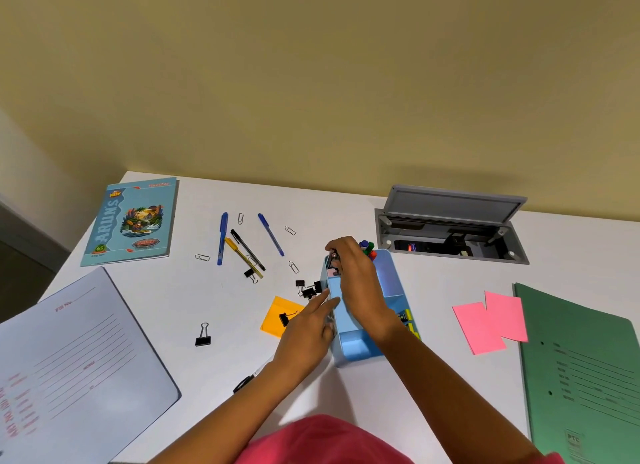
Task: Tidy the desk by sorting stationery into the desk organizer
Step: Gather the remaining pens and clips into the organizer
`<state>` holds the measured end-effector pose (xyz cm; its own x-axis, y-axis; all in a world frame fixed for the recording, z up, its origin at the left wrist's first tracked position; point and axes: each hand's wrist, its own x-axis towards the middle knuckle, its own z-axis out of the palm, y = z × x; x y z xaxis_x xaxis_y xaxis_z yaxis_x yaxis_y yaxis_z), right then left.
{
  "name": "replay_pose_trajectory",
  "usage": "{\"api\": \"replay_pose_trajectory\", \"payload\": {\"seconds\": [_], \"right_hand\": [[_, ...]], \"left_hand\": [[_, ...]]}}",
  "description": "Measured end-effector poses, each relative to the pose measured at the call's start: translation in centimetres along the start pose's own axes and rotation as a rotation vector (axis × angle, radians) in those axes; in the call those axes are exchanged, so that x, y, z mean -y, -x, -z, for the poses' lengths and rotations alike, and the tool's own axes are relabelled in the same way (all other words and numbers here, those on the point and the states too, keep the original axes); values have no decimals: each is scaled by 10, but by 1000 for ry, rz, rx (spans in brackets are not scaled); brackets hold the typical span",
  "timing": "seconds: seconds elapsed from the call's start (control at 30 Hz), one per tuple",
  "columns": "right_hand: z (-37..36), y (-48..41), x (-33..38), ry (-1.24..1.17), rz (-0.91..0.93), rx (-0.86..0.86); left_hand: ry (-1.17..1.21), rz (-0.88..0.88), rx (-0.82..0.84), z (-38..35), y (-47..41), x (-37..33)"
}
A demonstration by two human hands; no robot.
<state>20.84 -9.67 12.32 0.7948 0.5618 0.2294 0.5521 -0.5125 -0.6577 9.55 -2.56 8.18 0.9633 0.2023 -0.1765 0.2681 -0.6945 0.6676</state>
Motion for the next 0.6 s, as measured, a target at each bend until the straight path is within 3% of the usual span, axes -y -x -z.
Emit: {"api": "replay_pose_trajectory", "payload": {"seconds": [0.07,0.23,0.47,0.6], "right_hand": [[3,-3,-2,105,75,18],[-2,-8,-6,299,50,35],[-1,0,-5,217,22,48],[6,6,1,113,50,-52]], "left_hand": [[-5,-8,0,0,0,0],[-18,-10,7,1,0,1],[36,-13,2,-1,0,5],[90,-50,-93,1,1,11]]}}
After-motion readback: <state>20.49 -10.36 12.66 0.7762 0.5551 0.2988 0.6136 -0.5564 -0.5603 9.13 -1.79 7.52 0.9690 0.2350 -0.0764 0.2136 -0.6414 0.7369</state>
